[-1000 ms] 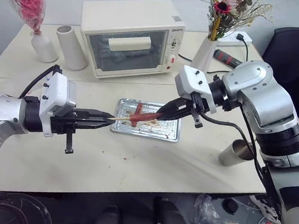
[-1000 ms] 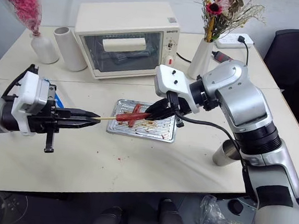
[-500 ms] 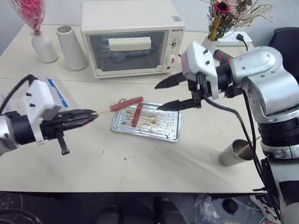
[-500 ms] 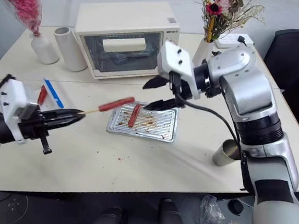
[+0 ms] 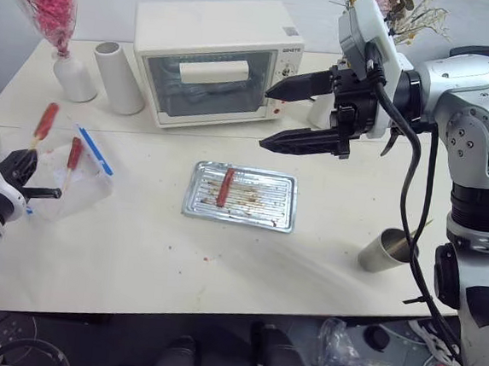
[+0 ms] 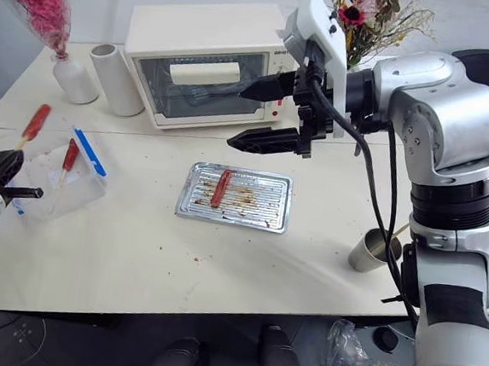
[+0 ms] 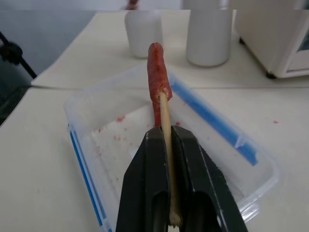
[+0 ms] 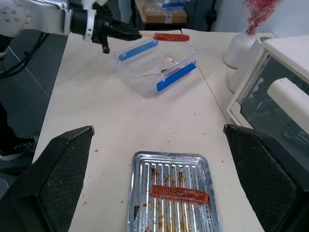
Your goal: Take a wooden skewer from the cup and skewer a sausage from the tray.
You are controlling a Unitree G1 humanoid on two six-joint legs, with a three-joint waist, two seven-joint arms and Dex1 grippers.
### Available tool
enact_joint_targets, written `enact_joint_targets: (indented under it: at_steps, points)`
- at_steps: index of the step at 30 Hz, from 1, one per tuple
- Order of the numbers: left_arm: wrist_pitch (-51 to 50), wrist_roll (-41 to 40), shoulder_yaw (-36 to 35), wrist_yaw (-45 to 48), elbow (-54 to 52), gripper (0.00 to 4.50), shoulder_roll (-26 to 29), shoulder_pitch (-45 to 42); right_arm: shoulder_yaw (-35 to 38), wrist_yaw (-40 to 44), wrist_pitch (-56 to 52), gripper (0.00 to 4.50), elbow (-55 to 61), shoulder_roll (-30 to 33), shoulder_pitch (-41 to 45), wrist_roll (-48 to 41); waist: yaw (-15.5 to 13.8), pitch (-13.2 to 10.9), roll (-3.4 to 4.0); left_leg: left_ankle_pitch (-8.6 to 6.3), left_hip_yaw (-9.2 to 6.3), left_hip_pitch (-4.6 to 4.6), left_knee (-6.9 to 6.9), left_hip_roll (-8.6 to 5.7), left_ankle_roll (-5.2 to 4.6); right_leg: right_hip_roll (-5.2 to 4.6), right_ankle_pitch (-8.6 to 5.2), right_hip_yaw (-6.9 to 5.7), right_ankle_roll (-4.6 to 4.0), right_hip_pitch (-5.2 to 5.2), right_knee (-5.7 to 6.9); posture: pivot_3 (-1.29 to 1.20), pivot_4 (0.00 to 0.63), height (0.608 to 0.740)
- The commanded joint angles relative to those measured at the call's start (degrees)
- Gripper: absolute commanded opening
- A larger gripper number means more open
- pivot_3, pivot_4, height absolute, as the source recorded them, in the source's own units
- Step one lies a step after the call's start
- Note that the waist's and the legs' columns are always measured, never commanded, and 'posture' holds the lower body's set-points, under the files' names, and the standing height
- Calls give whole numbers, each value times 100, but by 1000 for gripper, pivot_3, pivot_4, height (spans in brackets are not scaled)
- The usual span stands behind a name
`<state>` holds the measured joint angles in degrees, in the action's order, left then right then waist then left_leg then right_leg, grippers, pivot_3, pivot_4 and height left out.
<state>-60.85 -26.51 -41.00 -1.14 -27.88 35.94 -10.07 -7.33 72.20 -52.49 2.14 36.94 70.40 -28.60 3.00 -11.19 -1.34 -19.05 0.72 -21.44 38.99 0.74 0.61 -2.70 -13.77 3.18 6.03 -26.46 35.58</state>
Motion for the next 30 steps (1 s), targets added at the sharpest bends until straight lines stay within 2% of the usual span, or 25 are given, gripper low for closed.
enact_joint_targets:
  at_steps: [1,4,12,18,22,25,27,30]
  points:
    - [117,242,-50,-100,229,0,-10,-77,195,-71,-53,4490,242,124,85,-178,-5,2,-3,-1,0,0,0,1,1,0,0,0,0,0,-1,0,150,740]
    - [325,348,109,16,519,0,30,-161,198,-134,-78,4490,266,143,82,-248,-13,2,-3,-2,-1,-1,0,0,4,-3,0,-1,0,0,-3,0,150,740]
    - [530,431,271,127,692,2135,62,-382,182,-246,-10,4500,244,175,30,-309,-6,3,-6,-7,0,-1,-1,5,13,-35,0,0,0,0,-5,0,150,740]
    - [450,292,-20,380,321,3921,249,-294,196,-292,28,4500,310,245,-22,-310,-7,3,-8,-7,-1,-1,-2,-2,12,-48,0,-8,0,-1,-6,0,150,740]
    - [408,-165,-390,960,165,3921,625,-447,182,-273,140,4500,248,353,-55,-237,-11,2,-13,-7,-4,-5,-2,-2,12,-51,0,-11,0,-1,-8,0,150,740]
    - [491,-903,-680,2071,-17,3921,1129,-383,183,-265,254,4500,101,486,-53,-145,-7,0,-16,-7,-5,-5,-2,-5,12,-53,0,-14,0,0,-12,0,150,740]
    - [634,-909,-736,2610,-83,3921,1487,-16,193,-281,302,4500,8,576,-61,-88,7,0,-16,-7,-5,-5,-3,-6,12,-55,0,-16,-1,1,-18,0,150,740]
    - [683,-768,-867,2788,-4,3921,1692,368,207,-214,352,4500,-65,771,-163,-64,17,-4,-7,-9,6,1,-14,-10,9,-66,-2,-21,-4,-1,-36,0,150,740]
